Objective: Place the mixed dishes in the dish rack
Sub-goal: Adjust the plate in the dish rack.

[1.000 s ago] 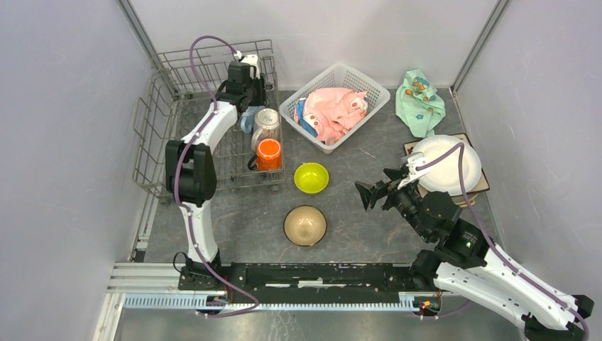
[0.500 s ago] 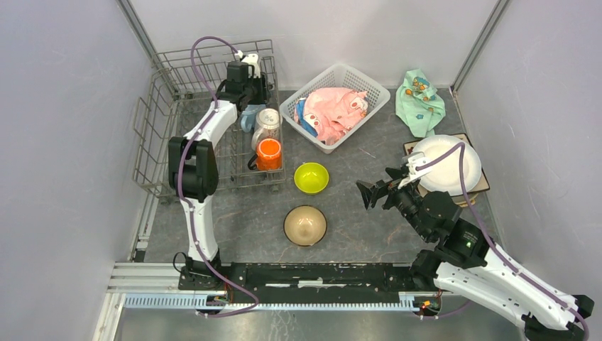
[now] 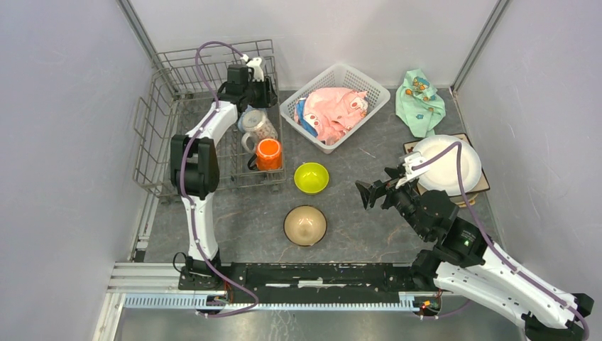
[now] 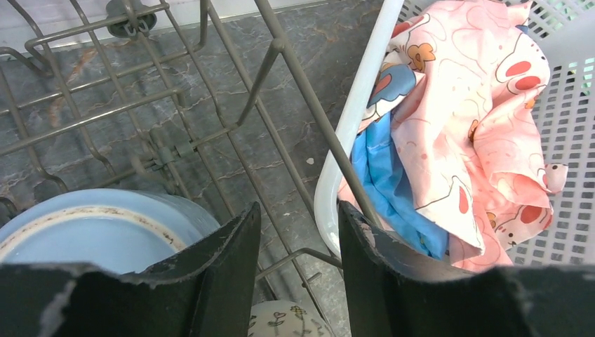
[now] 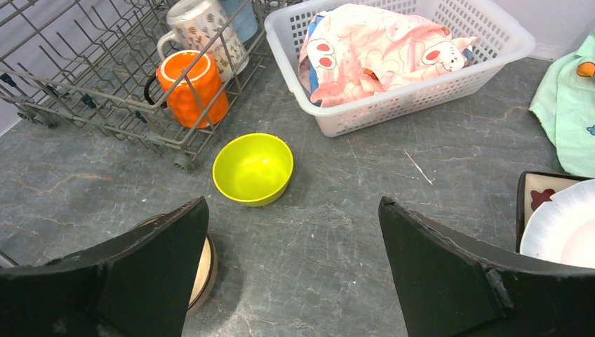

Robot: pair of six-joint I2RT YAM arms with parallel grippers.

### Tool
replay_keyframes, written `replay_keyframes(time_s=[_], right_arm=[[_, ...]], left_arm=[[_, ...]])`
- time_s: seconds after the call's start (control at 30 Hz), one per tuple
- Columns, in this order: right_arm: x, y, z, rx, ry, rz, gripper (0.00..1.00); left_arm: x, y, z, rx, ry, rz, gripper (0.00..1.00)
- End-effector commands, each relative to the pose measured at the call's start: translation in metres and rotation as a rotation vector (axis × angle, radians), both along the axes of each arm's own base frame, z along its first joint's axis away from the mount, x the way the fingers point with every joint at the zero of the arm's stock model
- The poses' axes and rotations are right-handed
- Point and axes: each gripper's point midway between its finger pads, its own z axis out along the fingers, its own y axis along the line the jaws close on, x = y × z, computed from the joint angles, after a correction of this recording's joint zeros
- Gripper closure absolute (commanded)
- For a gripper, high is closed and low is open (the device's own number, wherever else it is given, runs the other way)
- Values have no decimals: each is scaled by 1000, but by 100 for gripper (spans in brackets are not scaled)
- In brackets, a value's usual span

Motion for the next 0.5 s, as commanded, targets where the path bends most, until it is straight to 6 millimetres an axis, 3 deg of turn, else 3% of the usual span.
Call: replay_keyframes(time_s=[0.0,0.33,0.47], right_arm=[[2,-4,15,31,-38,-18,2],[0,-2,14,55,-24,-10,2],[1,1,4,49,15,-18,2]], left_arm=[[-7,-40,47,-135,-45,-124,47],[-15,-28,126,-101,-177,-92,43],[-24,-11,144,-38,-184,-33,34]])
